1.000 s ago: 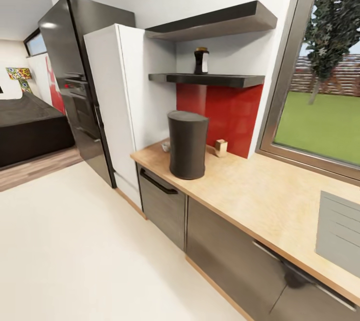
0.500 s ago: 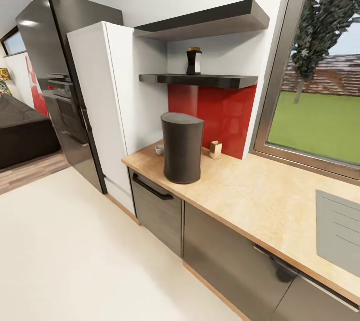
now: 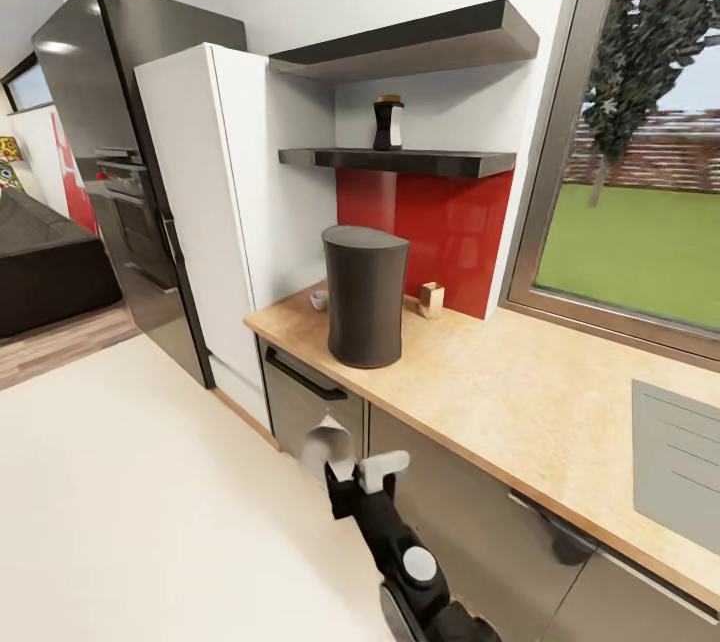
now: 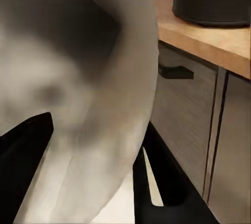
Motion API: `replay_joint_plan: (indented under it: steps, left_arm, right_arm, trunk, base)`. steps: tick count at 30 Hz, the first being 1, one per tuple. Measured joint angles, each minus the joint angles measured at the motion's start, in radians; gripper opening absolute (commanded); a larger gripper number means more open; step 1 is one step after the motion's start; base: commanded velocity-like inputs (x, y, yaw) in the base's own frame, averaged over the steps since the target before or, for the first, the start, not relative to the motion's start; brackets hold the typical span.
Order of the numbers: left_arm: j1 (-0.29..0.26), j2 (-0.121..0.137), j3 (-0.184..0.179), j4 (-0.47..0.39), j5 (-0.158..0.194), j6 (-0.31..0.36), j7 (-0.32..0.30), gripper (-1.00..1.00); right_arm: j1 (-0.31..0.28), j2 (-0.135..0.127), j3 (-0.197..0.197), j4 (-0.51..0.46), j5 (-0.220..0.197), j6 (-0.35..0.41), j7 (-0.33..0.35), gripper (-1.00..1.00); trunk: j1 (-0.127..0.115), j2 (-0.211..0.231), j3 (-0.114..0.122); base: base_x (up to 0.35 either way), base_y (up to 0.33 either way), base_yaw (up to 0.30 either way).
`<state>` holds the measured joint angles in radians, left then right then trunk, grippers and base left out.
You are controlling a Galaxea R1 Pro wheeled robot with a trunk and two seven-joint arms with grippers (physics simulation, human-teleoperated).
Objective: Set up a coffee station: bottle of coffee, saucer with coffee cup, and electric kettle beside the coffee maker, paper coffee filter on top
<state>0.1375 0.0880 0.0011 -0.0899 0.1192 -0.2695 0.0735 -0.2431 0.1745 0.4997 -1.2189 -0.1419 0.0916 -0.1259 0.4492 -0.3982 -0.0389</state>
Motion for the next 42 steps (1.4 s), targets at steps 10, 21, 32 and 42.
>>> replay_joint_plan:
  steps: [10,21,32,42]
  left_arm:
    - [0.000,0.003,-0.002,0.001,-0.006,0.001,0.006,1.00]
    - [-0.001,0.000,-0.003,0.000,-0.008,0.002,0.010,1.00]
    - [-0.002,-0.006,-0.002,-0.002,-0.008,0.002,0.011,1.00]
    - [-0.003,-0.005,-0.002,-0.002,-0.007,0.002,0.011,1.00]
  right_arm:
    - [-0.123,0.000,-0.008,-0.296,-0.003,0.232,-0.004,-1.00]
    - [-0.312,0.000,-0.011,-0.302,-0.010,0.480,-0.002,-1.00]
    - [-0.323,0.000,-0.009,-0.299,-0.012,0.509,-0.001,-1.00]
    - [-0.323,0.000,-0.005,-0.294,-0.011,0.508,0.000,-1.00]
  trunk:
    - [0.000,0.000,0.000]
    - [0.000,0.000,0.000]
    - [0.000,0.000,0.000]
    - [0.000,0.000,0.000]
  base:
    - [0.000,0.000,0.000]
    - [0.000,0.000,0.000]
    - [0.056,-0.235,0.000]
    - [-0.052,-0.290,0.000]
